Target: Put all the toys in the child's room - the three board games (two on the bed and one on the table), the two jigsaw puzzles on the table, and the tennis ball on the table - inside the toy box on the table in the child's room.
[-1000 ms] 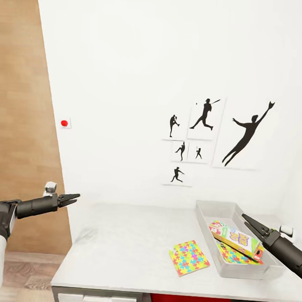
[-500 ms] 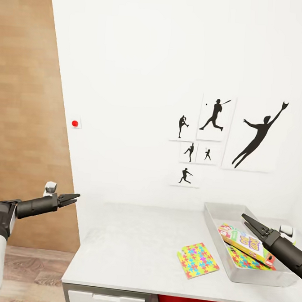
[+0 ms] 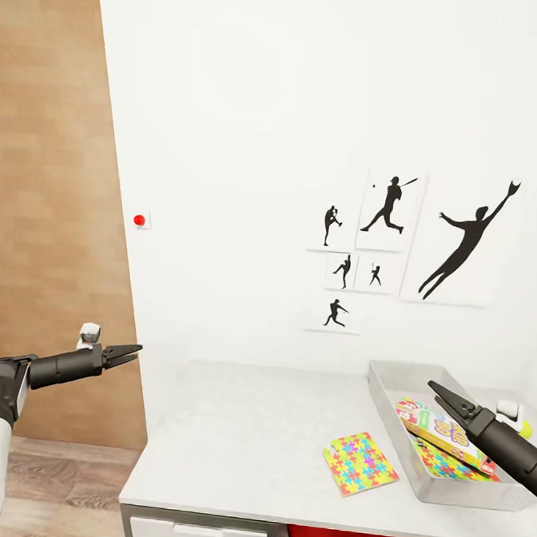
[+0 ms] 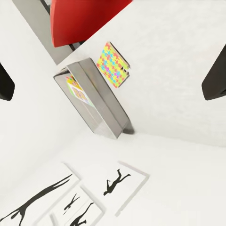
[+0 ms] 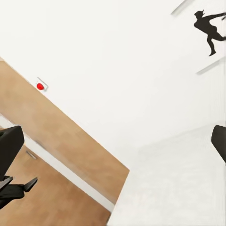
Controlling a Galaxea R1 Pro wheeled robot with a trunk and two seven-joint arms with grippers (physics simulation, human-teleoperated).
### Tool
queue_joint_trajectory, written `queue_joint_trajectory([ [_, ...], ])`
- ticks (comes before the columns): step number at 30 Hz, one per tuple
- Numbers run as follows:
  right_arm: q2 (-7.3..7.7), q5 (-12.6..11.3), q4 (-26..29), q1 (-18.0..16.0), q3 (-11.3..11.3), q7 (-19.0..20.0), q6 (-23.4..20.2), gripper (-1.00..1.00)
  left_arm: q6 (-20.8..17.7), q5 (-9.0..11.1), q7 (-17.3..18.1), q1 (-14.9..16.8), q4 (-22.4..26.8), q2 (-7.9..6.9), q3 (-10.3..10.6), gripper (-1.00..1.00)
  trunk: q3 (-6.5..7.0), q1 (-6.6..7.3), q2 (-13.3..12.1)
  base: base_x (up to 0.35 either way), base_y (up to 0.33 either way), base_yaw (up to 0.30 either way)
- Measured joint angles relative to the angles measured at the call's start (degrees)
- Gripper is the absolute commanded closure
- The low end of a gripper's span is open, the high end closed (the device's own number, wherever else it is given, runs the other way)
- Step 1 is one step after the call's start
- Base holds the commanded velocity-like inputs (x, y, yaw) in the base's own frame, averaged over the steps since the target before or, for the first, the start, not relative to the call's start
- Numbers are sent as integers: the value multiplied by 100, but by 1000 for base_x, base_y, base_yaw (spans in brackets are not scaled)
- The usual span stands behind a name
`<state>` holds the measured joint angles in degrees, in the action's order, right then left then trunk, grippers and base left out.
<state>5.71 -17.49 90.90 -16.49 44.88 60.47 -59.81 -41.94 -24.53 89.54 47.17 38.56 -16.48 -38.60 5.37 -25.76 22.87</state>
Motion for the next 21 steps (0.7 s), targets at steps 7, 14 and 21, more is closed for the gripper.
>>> queue_joint_trajectory([
  [7, 1, 5, 10, 0, -52, -387, 0, -100, 0, 0, 0, 1, 0, 0, 0, -100, 0, 0, 0, 0, 2, 0],
  [14, 21, 36, 24, -7, -645, -1373, 3, -100, 0, 0, 0, 3, 0, 0, 0, -100, 0, 0, 0, 0, 4, 0],
  [21, 50, 46, 23, -14, -1078, -2001, 7, -100, 0, 0, 0, 1, 2, -7, 0, -100, 0, 0, -1, 0, 180, 0],
])
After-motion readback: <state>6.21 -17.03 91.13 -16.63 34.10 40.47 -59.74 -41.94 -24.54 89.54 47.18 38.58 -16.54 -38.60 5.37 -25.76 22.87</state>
